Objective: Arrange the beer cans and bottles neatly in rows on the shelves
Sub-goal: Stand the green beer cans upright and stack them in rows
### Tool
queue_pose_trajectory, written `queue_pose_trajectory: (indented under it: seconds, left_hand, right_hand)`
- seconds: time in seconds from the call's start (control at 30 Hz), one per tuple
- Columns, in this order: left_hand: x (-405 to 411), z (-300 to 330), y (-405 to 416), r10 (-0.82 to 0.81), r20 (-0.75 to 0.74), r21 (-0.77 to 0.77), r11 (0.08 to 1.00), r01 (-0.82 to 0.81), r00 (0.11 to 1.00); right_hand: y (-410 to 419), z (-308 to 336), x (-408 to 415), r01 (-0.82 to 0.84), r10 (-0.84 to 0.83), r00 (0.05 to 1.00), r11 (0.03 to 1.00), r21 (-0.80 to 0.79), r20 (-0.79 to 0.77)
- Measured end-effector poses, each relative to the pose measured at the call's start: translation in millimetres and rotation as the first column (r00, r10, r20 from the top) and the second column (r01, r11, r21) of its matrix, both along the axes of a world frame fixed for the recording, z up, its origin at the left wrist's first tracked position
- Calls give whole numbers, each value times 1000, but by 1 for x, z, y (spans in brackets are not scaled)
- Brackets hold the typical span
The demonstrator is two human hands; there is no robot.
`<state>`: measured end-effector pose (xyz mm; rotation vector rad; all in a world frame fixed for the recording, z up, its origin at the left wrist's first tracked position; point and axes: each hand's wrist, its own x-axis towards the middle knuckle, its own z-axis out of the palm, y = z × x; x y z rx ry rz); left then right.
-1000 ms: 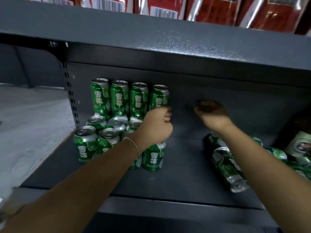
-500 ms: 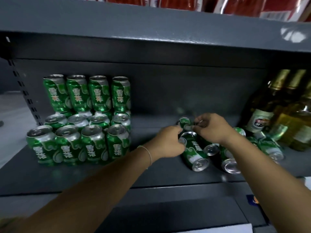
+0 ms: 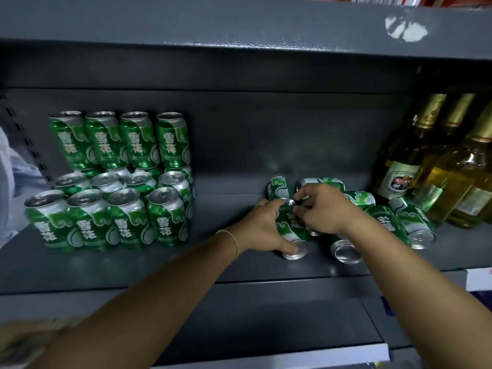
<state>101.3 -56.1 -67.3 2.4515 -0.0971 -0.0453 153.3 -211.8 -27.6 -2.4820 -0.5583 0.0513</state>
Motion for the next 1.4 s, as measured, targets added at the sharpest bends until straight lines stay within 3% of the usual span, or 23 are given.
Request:
queue_pose_trajectory:
  seconds: [0.13, 0.33, 0.47, 0.63, 0.77, 0.83, 0.93, 1.07, 1.27, 1.4]
  left_hand:
    - [-3, -5, 8, 23, 50, -86, 996, -18, 998]
    - [-5, -8, 17, 12, 2, -110, 994, -11, 1000]
    - [-6, -18, 24, 84, 21, -308, 949, -74, 996]
    - [-10, -1, 42, 155, -63, -696, 701, -155, 986]
    - [-17, 28, 51, 90, -149, -877, 448, -173, 985]
    - [-21, 40, 57, 23, -157, -877, 457, -150, 987]
    - [-28, 57, 65, -81, -155, -834, 544, -86, 985]
    - [-36, 76, 72, -106, -178, -776, 627, -74, 978]
    - [-48, 98, 91, 107, -168, -843, 500, -199, 980]
    - [-65, 97, 101, 266, 2, -846, 514, -140, 964]
  right_hand:
    - [0, -9, 6, 5, -4, 1000, 1000, 11, -31]
    - [9, -16, 6, 21, -22, 999, 1000, -22, -44]
    - [14, -18, 1, -11, 16, 994, 999, 49, -111]
    - [9, -9, -9, -227, 264, 961, 924, 307, -81]
    - [16, 13, -25, -378, 375, 925, 886, 267, 64]
    - [22, 25, -28, -363, 348, 932, 884, 295, 106]
    - [30, 39, -35, -380, 380, 923, 866, 325, 67]
    - [47, 50, -48, -442, 466, 885, 825, 351, 19]
    - [84, 61, -60, -246, 314, 949, 679, 692, 29]
    - [112, 77, -68, -196, 277, 960, 594, 780, 30]
